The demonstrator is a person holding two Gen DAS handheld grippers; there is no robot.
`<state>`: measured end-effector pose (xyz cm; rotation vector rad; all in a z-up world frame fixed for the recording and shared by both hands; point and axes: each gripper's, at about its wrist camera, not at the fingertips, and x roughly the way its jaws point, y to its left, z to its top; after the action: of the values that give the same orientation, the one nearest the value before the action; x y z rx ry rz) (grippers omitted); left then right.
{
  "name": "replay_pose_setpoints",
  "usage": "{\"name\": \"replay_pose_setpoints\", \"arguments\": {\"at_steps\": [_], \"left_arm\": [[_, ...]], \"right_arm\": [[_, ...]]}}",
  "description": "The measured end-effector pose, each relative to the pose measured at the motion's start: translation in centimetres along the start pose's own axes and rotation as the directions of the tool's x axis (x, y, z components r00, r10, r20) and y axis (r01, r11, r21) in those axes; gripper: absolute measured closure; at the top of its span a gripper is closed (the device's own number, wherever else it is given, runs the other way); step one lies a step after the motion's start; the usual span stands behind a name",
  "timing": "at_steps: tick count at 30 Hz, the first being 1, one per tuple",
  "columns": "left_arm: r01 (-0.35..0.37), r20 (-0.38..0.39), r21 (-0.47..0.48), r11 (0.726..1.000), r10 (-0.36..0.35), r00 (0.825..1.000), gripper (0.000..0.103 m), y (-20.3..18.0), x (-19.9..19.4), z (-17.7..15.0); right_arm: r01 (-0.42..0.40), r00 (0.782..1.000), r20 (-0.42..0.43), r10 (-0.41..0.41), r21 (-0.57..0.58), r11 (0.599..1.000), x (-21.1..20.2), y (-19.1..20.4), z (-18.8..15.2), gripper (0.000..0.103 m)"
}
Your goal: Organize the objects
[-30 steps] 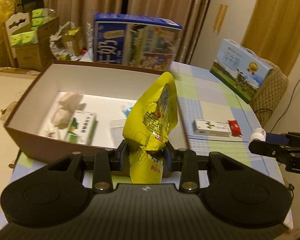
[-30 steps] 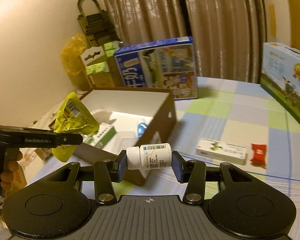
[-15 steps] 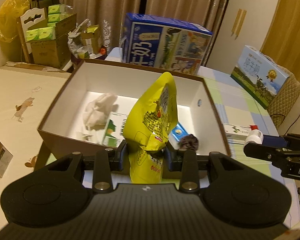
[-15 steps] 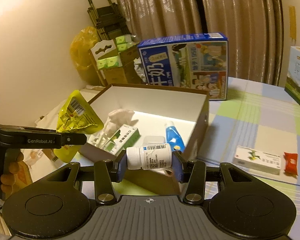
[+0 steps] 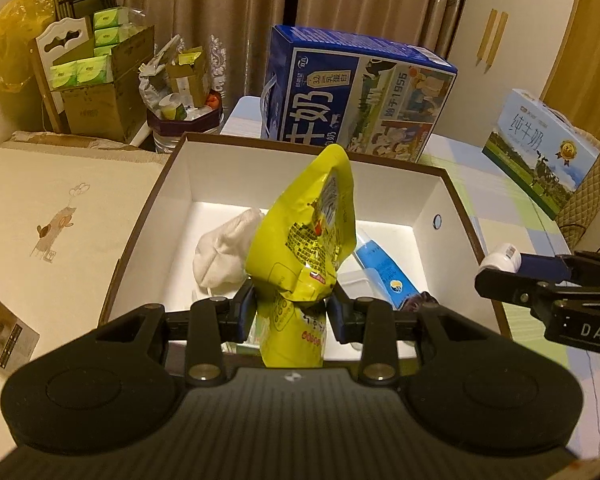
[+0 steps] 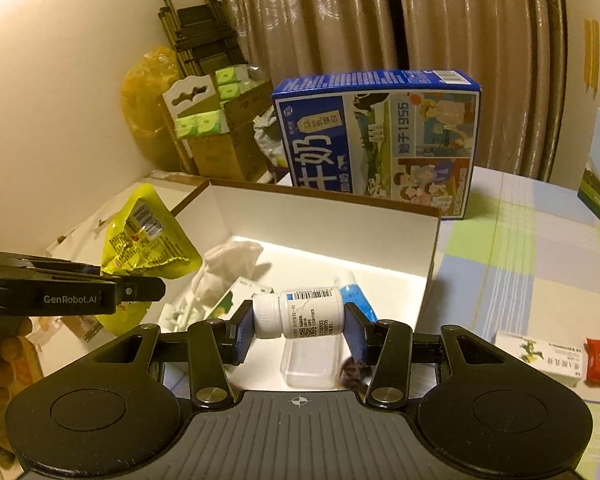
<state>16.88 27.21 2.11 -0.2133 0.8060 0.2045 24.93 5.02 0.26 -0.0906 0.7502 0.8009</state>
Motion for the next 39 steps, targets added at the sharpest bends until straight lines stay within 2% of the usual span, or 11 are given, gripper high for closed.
{"name": "replay_pose_setpoints", "arguments": {"at_steps": [18, 39], "left_arm": [[0.033, -0.066, 0.059, 0.998, -0.029, 0.997, 0.071, 1.5, 5.1, 3.9], [0.04, -0.181, 0.131, 0.991, -0.016, 0.983, 0.07, 1.6, 13.7, 6.3]], "right_arm": [[0.033, 0.999, -0.025, -0.031, 0.054, 0.998, 4.5, -0.9, 2.4, 0.059], [0.052, 0.995, -0.087, -0.045, 0.08, 0.995, 9.5, -2.7, 3.8, 0.059]]}}
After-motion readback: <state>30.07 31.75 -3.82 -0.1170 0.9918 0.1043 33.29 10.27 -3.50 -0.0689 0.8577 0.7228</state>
